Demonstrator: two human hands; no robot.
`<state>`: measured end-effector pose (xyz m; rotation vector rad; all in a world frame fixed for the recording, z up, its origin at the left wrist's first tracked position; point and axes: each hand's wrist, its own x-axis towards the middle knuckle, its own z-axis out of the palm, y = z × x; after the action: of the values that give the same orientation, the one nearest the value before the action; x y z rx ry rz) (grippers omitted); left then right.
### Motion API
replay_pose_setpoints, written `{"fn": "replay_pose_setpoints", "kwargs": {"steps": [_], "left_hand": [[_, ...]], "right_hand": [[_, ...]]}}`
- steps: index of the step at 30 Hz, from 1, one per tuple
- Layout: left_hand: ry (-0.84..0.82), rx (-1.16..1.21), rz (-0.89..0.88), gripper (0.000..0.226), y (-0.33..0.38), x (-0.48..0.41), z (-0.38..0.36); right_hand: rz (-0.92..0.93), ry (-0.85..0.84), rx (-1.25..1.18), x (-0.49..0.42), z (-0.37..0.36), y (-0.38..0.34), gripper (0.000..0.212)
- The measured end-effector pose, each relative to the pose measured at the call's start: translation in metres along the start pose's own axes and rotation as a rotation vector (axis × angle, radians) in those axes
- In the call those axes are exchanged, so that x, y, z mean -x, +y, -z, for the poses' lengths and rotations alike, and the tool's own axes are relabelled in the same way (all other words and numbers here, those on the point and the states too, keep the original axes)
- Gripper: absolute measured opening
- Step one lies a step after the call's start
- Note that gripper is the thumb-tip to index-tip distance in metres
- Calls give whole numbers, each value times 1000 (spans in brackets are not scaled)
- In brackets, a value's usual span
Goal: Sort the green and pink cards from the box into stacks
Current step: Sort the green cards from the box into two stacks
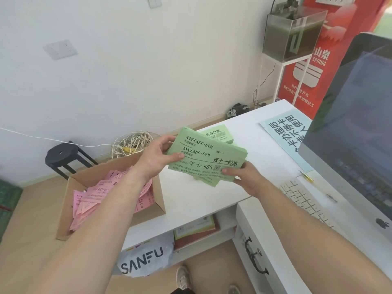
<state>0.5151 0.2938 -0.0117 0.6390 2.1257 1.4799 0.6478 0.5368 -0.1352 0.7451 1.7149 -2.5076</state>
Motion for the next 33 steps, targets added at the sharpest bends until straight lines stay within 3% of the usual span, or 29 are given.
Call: {"fn": "replay_pose_setpoints", "kwargs": {"steps": [7,12,23,33], "left_hand": [[202,18,82,38,-79,-5,-40],[257,20,156,39,-119,5,-78],[239,50,287,46,-144,15,-100],[222,153,321,46,-158,5,-106]], "right_hand": [[182,282,413,3,15,-13,47],[217,341,671,0,26,-2,51],[129,334,605,-1,37,42,56],[101,164,542,-4,60,52,66]]}}
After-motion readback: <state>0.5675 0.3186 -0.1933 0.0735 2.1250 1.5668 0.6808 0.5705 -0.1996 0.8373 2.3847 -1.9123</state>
